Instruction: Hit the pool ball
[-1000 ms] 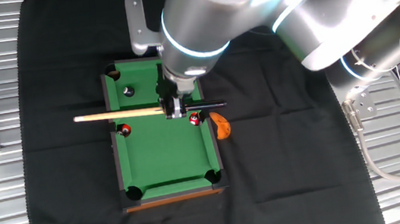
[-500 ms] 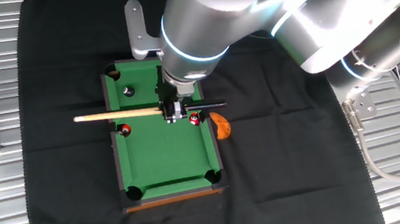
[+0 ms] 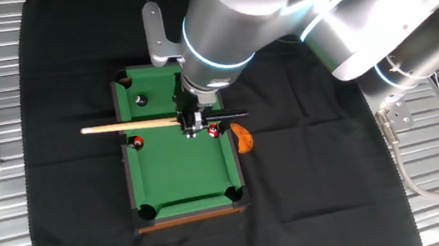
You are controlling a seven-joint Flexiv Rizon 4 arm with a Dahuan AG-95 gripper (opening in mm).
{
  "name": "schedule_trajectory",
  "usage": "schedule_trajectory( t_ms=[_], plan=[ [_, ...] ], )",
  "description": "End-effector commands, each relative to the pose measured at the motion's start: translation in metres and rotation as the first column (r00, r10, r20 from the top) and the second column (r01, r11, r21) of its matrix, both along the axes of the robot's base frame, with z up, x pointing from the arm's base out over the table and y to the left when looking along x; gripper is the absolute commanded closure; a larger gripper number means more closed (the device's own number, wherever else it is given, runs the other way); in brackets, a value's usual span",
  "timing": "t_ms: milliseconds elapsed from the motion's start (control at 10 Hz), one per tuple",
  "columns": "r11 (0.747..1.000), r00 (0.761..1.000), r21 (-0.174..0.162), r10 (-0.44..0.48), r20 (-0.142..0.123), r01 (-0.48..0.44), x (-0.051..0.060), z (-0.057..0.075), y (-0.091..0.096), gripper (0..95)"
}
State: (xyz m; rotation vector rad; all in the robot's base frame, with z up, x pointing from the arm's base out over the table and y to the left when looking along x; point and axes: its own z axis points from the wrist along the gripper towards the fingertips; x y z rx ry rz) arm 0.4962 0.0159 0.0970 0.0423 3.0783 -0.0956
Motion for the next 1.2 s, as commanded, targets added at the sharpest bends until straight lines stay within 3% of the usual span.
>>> schedule_trajectory(
  t_ms=[100,800,1200],
  plan=[
    [1.0,1.0,0.0,0.002,0.0,-0.002,0.0,0.0,-0.001,57.0],
    [1.0,1.0,0.003,0.007,0.001,-0.007,0.0,-0.004,-0.008,57.0],
    [1.0,1.0,0.005,0.009,0.006,-0.009,0.0,-0.013,-0.008,57.0]
  ],
)
